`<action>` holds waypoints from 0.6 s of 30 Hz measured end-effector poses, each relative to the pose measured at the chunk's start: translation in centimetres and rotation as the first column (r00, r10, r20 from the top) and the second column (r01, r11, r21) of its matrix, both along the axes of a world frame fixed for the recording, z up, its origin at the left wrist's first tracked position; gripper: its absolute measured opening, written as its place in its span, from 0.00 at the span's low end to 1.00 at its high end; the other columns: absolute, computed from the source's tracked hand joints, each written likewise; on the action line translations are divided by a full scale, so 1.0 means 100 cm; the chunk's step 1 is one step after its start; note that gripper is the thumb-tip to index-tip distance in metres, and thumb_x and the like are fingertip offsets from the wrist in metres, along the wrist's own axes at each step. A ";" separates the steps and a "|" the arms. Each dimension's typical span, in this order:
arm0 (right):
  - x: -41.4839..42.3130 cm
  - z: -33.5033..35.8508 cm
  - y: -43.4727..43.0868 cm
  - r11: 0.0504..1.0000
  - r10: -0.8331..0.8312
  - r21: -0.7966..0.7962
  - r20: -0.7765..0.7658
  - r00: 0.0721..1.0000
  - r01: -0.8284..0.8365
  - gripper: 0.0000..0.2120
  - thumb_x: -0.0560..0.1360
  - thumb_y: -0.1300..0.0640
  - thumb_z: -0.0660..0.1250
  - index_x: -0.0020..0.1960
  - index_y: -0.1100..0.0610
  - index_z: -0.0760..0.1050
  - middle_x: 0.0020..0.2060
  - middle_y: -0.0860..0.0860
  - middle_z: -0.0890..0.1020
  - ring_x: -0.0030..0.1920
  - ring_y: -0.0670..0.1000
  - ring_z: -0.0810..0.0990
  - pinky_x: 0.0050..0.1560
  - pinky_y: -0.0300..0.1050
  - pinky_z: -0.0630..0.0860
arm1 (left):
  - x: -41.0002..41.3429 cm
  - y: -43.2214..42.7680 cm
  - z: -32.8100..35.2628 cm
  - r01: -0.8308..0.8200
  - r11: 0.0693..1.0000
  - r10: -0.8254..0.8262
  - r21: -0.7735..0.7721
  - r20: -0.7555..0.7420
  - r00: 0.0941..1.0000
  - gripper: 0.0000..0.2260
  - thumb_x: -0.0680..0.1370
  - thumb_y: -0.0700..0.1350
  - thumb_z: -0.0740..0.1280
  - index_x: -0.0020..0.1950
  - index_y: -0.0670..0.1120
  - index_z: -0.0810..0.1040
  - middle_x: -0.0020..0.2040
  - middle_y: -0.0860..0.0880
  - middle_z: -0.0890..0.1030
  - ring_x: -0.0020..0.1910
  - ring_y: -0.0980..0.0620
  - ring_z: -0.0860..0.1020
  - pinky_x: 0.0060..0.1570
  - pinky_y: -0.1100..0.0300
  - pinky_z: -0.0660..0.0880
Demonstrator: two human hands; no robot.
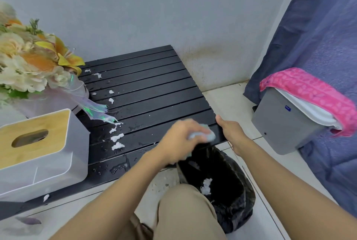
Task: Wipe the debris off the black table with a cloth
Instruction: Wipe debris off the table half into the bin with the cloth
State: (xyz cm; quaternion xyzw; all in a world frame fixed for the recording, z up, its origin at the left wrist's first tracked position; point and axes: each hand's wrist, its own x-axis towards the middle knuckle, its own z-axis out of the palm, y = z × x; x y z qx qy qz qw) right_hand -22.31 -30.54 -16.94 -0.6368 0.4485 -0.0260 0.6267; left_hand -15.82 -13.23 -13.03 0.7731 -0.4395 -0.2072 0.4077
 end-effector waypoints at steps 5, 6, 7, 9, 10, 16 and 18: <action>0.002 -0.003 0.004 1.000 -0.013 0.009 0.021 1.000 0.013 0.22 0.82 0.43 0.58 0.63 0.60 0.75 0.54 0.52 0.78 0.54 0.53 0.75 0.53 0.44 0.66 | 0.059 0.001 -0.024 -0.540 0.841 0.517 0.045 0.230 0.825 0.08 0.79 0.52 0.64 0.55 0.58 0.80 0.58 0.54 0.78 0.49 0.44 0.79 0.50 0.54 0.74; 0.003 -0.004 0.004 1.000 -0.014 0.007 0.029 0.999 0.014 0.21 0.82 0.43 0.58 0.62 0.59 0.75 0.54 0.52 0.78 0.53 0.53 0.75 0.52 0.43 0.67 | 0.062 0.001 -0.036 -0.532 0.843 0.486 0.083 0.309 0.818 0.08 0.80 0.51 0.63 0.56 0.60 0.79 0.57 0.55 0.78 0.53 0.44 0.77 0.54 0.57 0.69; 0.003 -0.003 0.006 1.000 -0.010 0.005 0.033 0.999 0.010 0.20 0.82 0.44 0.57 0.60 0.58 0.75 0.53 0.52 0.78 0.51 0.52 0.76 0.51 0.43 0.67 | 0.060 0.002 -0.046 -0.485 0.871 0.429 0.075 0.364 0.827 0.08 0.80 0.52 0.62 0.56 0.61 0.78 0.56 0.57 0.78 0.55 0.46 0.75 0.54 0.58 0.66; 0.004 -0.004 0.005 1.000 -0.006 0.003 0.040 0.999 0.006 0.18 0.82 0.44 0.58 0.57 0.57 0.76 0.53 0.53 0.80 0.47 0.51 0.77 0.46 0.43 0.69 | 0.042 0.005 -0.046 -0.244 0.969 0.216 0.042 0.342 0.915 0.07 0.79 0.52 0.65 0.55 0.59 0.80 0.54 0.60 0.79 0.55 0.53 0.75 0.57 0.59 0.64; 0.005 -0.004 0.004 1.000 -0.002 -0.001 0.038 0.999 0.002 0.18 0.82 0.44 0.58 0.57 0.57 0.76 0.53 0.53 0.80 0.47 0.51 0.77 0.45 0.43 0.70 | 0.029 0.007 -0.037 -0.073 0.995 0.052 0.069 0.270 0.961 0.07 0.78 0.51 0.66 0.55 0.57 0.81 0.54 0.59 0.79 0.56 0.57 0.74 0.59 0.61 0.62; 0.005 -0.006 0.004 0.905 0.056 -0.418 -0.052 0.997 -0.073 0.16 0.81 0.45 0.58 0.52 0.55 0.79 0.54 0.52 0.82 0.53 0.57 0.77 0.60 0.54 0.69 | 0.017 0.036 0.004 0.098 0.995 -0.098 0.032 -0.001 0.995 0.11 0.76 0.48 0.71 0.58 0.56 0.82 0.56 0.55 0.78 0.57 0.61 0.75 0.63 0.64 0.68; 0.009 -0.002 0.014 0.736 -0.012 -0.676 -0.056 0.998 -0.029 0.13 0.81 0.47 0.59 0.58 0.50 0.78 0.57 0.50 0.78 0.58 0.55 0.74 0.59 0.54 0.63 | 0.029 0.046 0.012 0.041 0.993 -0.049 0.115 0.065 0.997 0.15 0.75 0.53 0.70 0.62 0.62 0.78 0.64 0.58 0.74 0.62 0.57 0.72 0.68 0.56 0.64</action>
